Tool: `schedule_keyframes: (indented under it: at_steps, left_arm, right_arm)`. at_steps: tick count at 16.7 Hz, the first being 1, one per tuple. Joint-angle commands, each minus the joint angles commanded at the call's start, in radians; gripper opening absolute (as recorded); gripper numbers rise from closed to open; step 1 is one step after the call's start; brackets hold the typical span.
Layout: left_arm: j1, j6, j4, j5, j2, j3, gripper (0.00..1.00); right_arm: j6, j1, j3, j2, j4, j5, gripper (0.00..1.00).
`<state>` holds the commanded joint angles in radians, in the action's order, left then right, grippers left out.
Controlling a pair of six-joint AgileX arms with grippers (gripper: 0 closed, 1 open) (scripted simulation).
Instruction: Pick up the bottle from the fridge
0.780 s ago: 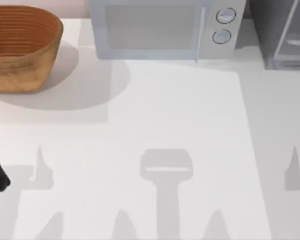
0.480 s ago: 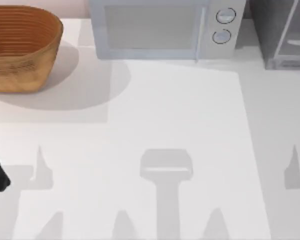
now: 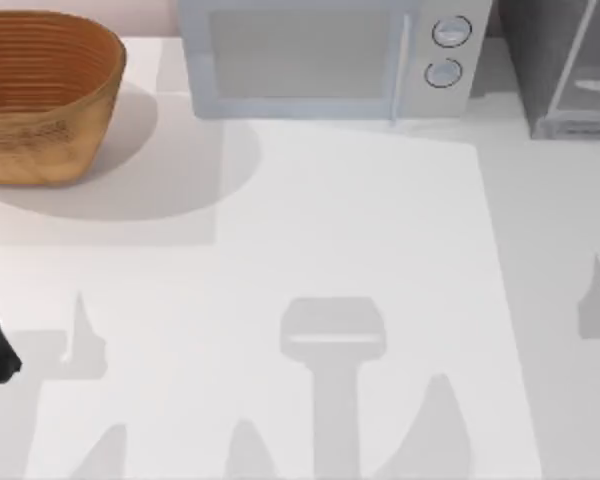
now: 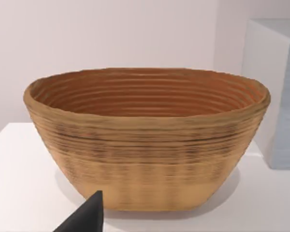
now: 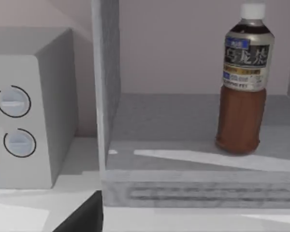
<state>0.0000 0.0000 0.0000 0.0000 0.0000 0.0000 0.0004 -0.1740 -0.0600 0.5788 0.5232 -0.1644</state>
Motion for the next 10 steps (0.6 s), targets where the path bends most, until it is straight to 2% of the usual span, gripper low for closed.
schedule_keyframes:
  at_steps: [10]
  left_arm:
    - [0.000,0.000,0.000,0.000,0.000,0.000,1.00]
  right_arm:
    - [0.011,-0.241,-0.084,0.813,0.734,-0.234,1.00]
